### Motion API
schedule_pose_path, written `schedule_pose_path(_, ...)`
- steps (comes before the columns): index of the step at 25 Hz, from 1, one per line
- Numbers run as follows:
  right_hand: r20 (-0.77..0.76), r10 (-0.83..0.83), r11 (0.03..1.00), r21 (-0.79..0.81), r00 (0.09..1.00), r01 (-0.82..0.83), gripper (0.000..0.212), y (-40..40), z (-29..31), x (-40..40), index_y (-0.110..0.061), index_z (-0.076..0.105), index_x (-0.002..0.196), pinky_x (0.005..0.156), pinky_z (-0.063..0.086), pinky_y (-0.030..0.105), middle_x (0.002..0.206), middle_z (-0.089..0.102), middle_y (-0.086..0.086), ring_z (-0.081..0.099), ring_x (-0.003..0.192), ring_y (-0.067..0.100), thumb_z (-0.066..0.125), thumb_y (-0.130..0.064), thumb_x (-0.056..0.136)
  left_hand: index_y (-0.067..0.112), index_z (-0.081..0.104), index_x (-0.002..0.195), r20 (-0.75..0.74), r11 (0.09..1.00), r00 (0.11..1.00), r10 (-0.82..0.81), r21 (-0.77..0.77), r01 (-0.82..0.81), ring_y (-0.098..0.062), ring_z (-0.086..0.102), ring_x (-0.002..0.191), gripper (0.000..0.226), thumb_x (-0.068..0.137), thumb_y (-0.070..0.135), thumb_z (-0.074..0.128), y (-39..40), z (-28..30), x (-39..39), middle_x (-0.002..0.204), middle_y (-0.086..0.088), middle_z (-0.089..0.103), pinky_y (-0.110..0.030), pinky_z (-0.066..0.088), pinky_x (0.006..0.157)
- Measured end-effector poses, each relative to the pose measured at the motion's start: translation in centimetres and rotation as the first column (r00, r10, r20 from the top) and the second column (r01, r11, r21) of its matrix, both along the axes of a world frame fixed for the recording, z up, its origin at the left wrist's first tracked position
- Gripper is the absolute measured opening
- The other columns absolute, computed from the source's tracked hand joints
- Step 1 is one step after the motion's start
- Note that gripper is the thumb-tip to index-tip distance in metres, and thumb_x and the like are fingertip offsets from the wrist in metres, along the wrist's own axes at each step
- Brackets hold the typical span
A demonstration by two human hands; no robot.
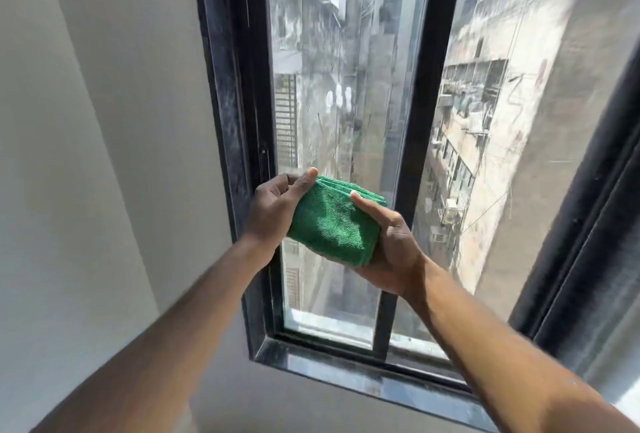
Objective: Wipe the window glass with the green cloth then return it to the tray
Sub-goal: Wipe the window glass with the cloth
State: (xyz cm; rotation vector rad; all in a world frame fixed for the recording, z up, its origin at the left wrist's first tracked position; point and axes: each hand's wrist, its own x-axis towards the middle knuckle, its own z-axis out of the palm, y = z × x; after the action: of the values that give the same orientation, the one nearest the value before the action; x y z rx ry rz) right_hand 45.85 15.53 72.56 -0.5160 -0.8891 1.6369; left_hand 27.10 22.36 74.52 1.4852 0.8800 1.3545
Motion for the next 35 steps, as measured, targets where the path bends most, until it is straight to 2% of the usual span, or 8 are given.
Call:
schedule_pose_path(8, 0.023, -0.587, 0.790, 0.236, 0.809, 0.566, 0.027, 1.1, 6.7, -1.7, -0.017, 0.081, 0.128, 0.110, 0.063, 0.054, 0.129, 0.084, 0.013, 0.081, 0.118, 0.029, 0.060, -0.024, 0.112, 0.003, 0.082, 0.114, -0.177, 0.875, 0.945, 0.274, 0.453, -0.169, -0.020, 0.071, 0.080, 0.082, 0.107, 0.075, 0.044, 5.2, 6.0, 1.1, 0.097, -0.007, 0.079, -0.033, 0.058, 0.073)
schedule_pose_path(10, 0.103, -0.937, 0.319, 0.643, 0.334, 0.696, 0.035, 2.6, 8.7, -0.5, -0.020, 0.076, 0.140, 0.117, 0.058, 0.045, 0.145, 0.077, 0.007, 0.072, 0.135, 0.023, 0.062, -0.019, 0.107, 0.003, 0.072, 0.141, -0.145, 0.678, 0.820, 0.553, 0.650, -0.343, -0.029, 0.071, 0.123, 0.070, 0.115, 0.057, 0.036, 8.4, 7.1, 0.2, 0.138, -0.016, 0.074, -0.045, 0.060, 0.105)
schedule_pose_path(12, -0.005, -0.983, -0.070, 0.933, -0.181, 0.353, 0.066, 5.7, 11.2, 1.5, -0.006, 0.052, 0.164, 0.135, 0.037, 0.048, 0.173, 0.047, 0.008, 0.044, 0.163, 0.030, 0.055, -0.002, 0.098, 0.001, 0.044, 0.169, -0.196, 0.535, 0.698, 0.689, 0.787, -0.307, -0.032, 0.040, 0.167, 0.064, 0.120, 0.041, 0.036, 12.0, 7.9, -0.8, 0.179, -0.019, 0.042, -0.043, 0.033, 0.138)
schedule_pose_path(17, -0.062, -0.798, 0.029, 0.990, -0.599, -0.141, 0.082, 14.7, 14.7, 2.7, 0.001, 0.025, 0.173, 0.142, 0.007, 0.050, 0.184, 0.015, 0.021, 0.015, 0.172, 0.039, 0.060, -0.025, 0.103, 0.005, -0.001, 0.181, -0.325, 0.542, 0.684, 0.653, 0.831, -0.122, -0.026, -0.010, 0.179, 0.075, 0.120, 0.036, 0.031, 18.6, 6.0, 0.3, 0.191, -0.011, -0.014, -0.040, -0.005, 0.146)
schedule_pose_path(23, -0.402, -0.773, 0.242, 0.528, -0.490, -0.814, 0.078, 16.6, 3.7, 1.7, -0.009, 0.025, 0.176, 0.140, 0.023, 0.043, 0.185, 0.023, 0.010, 0.024, 0.171, 0.024, 0.053, -0.032, 0.106, 0.001, 0.025, 0.178, -0.119, 0.347, 0.664, 0.739, 0.911, -0.223, -0.021, 0.006, 0.179, 0.062, 0.118, 0.012, 0.036, 22.5, 4.2, 0.1, 0.191, -0.013, 0.009, -0.037, 0.005, 0.145)
schedule_pose_path(29, -0.300, -0.729, -0.070, 0.927, -0.615, -0.370, 0.070, 18.7, 17.9, 2.5, -0.010, 0.024, 0.176, 0.142, 0.008, 0.045, 0.184, 0.026, 0.014, 0.021, 0.172, 0.029, 0.046, -0.028, 0.112, 0.011, 0.009, 0.180, -0.068, 0.297, 0.604, 0.794, 0.910, -0.288, -0.016, 0.000, 0.179, 0.066, 0.119, 0.024, 0.030, 22.9, 3.5, 0.9, 0.190, 0.003, -0.007, -0.040, 0.006, 0.145)
schedule_pose_path(33, -0.372, -0.743, 0.267, 0.598, -0.556, -0.756, 0.071, 14.9, 5.9, 2.3, -0.019, 0.023, 0.177, 0.139, 0.027, 0.042, 0.186, 0.023, 0.002, 0.022, 0.171, 0.021, 0.048, -0.037, 0.113, 0.003, 0.018, 0.179, -0.067, 0.273, 0.557, 0.827, 0.916, -0.294, -0.022, 0.007, 0.179, 0.063, 0.121, 0.027, 0.024, 23.2, 3.6, 0.6, 0.190, -0.007, 0.006, -0.041, 0.009, 0.144)
schedule_pose_path(35, -0.434, -0.734, 0.211, 0.585, -0.522, -0.783, 0.074, 15.3, 9.7, 5.0, -0.019, 0.021, 0.178, 0.139, 0.025, 0.042, 0.185, 0.025, 0.003, 0.024, 0.171, 0.021, 0.051, -0.029, 0.110, -0.001, 0.023, 0.177, -0.069, 0.282, 0.557, 0.827, 0.909, -0.306, -0.028, 0.014, 0.177, 0.063, 0.119, 0.023, 0.028, 22.6, 3.6, 0.9, 0.189, -0.013, 0.014, -0.043, 0.011, 0.144)
